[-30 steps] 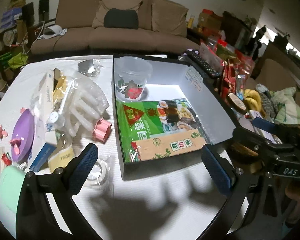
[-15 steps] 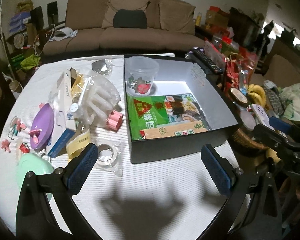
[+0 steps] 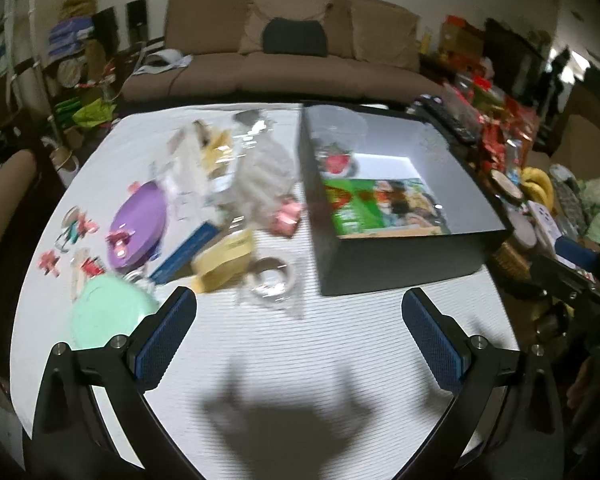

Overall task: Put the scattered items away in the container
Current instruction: 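Move the right gripper to the clear bag of white gloves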

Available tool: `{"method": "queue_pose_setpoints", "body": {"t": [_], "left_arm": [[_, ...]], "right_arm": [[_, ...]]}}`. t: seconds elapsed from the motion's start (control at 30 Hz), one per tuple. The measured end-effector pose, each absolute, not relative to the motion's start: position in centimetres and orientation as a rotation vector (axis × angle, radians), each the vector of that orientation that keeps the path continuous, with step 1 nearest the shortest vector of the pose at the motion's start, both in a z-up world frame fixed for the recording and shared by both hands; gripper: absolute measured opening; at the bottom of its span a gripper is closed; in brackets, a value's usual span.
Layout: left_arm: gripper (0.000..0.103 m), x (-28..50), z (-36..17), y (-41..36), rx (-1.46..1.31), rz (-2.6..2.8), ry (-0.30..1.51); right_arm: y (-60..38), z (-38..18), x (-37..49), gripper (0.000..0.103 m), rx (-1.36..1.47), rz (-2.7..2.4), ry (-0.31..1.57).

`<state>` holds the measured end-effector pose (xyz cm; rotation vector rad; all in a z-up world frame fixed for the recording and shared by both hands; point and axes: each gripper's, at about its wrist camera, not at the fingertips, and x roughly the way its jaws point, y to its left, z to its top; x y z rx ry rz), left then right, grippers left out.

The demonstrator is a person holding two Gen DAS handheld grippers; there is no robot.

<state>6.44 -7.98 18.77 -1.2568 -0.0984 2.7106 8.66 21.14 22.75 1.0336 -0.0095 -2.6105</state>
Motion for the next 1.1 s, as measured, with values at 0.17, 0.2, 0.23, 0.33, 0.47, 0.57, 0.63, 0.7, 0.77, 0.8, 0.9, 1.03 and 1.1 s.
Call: {"method": "queue_pose_setpoints", "body": {"t": [0.17,0.2,0.23,0.33,0.47,0.57,0.63,0.7,0.77,0.8,0.9,1.03,1.1], "left_arm": [[0.103,7.7,16.3,-16.7,-1.261,2.778,-0.325],[0.103,7.7,15.8,-18.2,-1.271,2.795,-0.352],[0.103,7.5,15.2,-19.8,-1.288,2.805,-0.393],[0.103,6.8,14.2,-23.0,-1.304,2.823,-0.493],[0.103,5.3,13.6,-25.3,-1.262,2.838,-0.591],[0.103,3.6,13.1,-26.8,-1.235,2.835,-0.719],[0.102,2.3,12.6,-27.7,-1.214,2.827,-0.796],[0.102,1.0,12.2,-28.4,-1.205,2.831,-0.817],[0.102,-0.3,11.8,-28.7,-1.201,2.819,-0.827],[0.102,-0.8,11.6,-28.9,-1.203,2.809,-0.834],[0.102,-2.2,11.3,-29.5,-1.224,2.79,-0.85],[0.102,-2.7,11.8,-30.4,-1.197,2.811,-0.847],[0.102,-2.7,11.4,-30.6,-1.209,2.813,-0.872]], "right_arm": [[17.3,21.7,8.6,0.103,1.018,-2.51,0.016],[16.6,21.4,8.5,0.103,1.009,-2.494,0.004],[15.8,21.0,8.4,0.103,1.001,-2.479,-0.011],[13.6,19.8,8.0,0.103,0.983,-2.423,-0.067],[10.6,18.3,6.8,0.103,1.031,-2.269,-0.145],[8.2,17.5,5.4,0.103,1.07,-2.19,-0.186],[6.3,17.5,4.5,0.103,1.063,-2.161,-0.189],[4.5,17.4,4.0,0.102,1.039,-2.15,-0.169],[2.9,17.0,3.6,0.1,1.02,-2.148,-0.147],[2.2,16.8,3.3,0.099,1.02,-2.151,-0.139],[1.1,15.8,2.4,0.098,1.028,-2.151,-0.144],[1.3,15.5,1.4,0.094,0.997,-2.191,-0.174],[1.6,16.1,0.2,0.094,0.976,-2.22,-0.196]]}}
